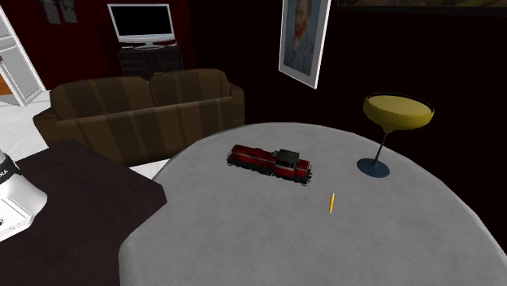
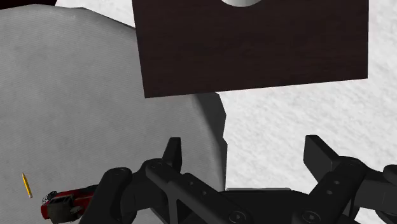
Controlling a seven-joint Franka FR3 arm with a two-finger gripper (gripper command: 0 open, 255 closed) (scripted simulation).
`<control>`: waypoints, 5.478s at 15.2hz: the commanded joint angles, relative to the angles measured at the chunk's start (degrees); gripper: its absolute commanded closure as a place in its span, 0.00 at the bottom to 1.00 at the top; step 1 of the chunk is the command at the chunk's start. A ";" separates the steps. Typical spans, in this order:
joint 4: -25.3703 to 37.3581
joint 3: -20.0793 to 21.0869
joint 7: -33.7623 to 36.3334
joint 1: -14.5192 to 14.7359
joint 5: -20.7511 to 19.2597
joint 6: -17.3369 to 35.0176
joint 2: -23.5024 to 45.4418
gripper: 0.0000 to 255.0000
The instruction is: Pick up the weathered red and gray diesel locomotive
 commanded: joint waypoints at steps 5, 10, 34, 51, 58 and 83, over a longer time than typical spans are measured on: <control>-0.14 -0.38 4.74 -2.00 0.13 7.67 7.55 0.00; 1.45 -1.23 10.30 -4.37 0.20 16.36 17.80 0.00; 28.74 -9.34 28.99 -14.54 7.24 38.56 66.91 0.00; 54.98 -12.15 37.34 -25.00 16.21 39.21 94.10 0.00; 55.67 -11.58 37.21 -25.42 16.78 41.55 97.13 0.00; 54.85 -13.04 37.63 -24.39 15.22 34.80 89.51 1.00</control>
